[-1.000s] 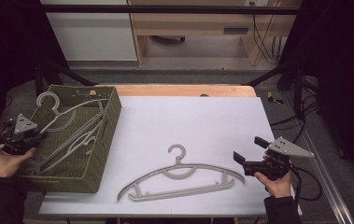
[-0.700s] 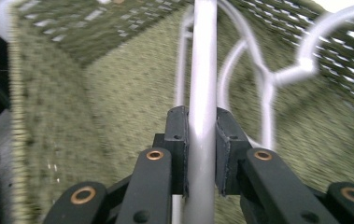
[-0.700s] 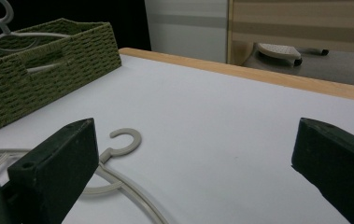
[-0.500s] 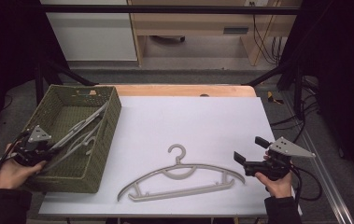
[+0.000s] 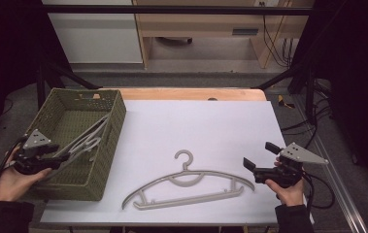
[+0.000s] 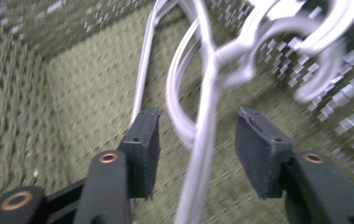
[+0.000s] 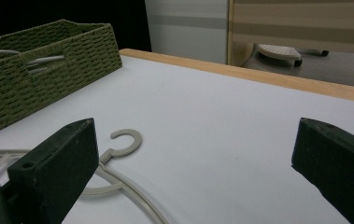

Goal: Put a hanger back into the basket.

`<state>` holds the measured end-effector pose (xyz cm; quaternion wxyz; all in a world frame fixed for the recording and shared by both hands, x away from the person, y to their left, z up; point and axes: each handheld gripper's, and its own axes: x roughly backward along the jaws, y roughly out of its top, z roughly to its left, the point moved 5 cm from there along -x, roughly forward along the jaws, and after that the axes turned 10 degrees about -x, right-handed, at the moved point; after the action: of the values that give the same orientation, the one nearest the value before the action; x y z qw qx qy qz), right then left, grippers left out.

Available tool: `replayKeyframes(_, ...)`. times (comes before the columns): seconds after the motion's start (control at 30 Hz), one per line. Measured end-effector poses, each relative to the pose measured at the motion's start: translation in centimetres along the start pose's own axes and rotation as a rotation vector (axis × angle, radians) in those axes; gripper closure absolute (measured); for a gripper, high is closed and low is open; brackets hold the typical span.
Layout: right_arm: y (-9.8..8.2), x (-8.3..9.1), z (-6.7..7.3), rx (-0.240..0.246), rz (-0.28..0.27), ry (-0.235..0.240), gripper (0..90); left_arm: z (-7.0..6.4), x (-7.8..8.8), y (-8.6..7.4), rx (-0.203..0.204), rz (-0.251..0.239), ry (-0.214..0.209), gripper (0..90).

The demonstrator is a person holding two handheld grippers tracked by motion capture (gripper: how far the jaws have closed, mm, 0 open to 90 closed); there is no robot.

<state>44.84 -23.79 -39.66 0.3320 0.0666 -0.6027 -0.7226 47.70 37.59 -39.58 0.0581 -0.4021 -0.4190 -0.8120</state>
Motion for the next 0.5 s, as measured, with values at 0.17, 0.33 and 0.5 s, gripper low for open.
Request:
replayKeyframes(0.17,0.0,0.1,0.0,-0.003,0.0,0.001,0.9,-1.3,1.0,1.8,0.039,-0.122,-0.03,35.4)
replayKeyframes(0.33,0.1,0.1,-0.1,-0.002,-0.003,0.001,0.8,-2.6,1.8,3.4,0.071,-0.242,-0.052,26.2)
replayKeyframes(0.5,0.1,0.1,-0.1,-0.004,-0.008,0.002,0.8,-3.9,2.4,4.7,0.092,-0.336,-0.067,21.8)
